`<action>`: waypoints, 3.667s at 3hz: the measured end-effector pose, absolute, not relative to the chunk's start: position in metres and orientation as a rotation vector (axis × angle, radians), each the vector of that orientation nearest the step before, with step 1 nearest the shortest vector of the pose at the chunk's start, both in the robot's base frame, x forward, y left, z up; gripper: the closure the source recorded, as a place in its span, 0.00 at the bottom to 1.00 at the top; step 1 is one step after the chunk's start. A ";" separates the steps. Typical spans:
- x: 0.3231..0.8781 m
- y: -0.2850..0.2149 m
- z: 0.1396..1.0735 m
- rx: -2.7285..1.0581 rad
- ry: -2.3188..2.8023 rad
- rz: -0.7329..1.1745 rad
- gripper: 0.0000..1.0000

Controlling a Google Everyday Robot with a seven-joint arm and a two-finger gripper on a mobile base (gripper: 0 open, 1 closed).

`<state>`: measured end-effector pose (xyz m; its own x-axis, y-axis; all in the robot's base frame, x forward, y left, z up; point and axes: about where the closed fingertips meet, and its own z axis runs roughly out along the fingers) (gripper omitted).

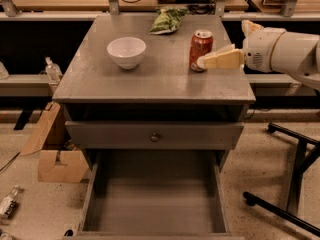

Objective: Place coke can into middle drawer

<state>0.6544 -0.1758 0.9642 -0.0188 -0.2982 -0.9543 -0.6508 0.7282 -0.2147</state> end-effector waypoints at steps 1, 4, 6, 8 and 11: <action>0.654 -0.176 0.963 -0.787 1.616 0.331 0.00; 0.737 -0.174 0.931 -0.663 1.582 0.404 0.00; 0.762 -0.179 0.904 -0.547 1.564 0.482 0.19; 0.774 -0.135 0.896 -0.586 1.537 0.618 0.74; 0.759 -0.093 0.927 -0.743 1.515 0.626 1.00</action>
Offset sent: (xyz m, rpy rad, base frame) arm 0.0438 0.0032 -0.0197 0.1247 0.0215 -0.0040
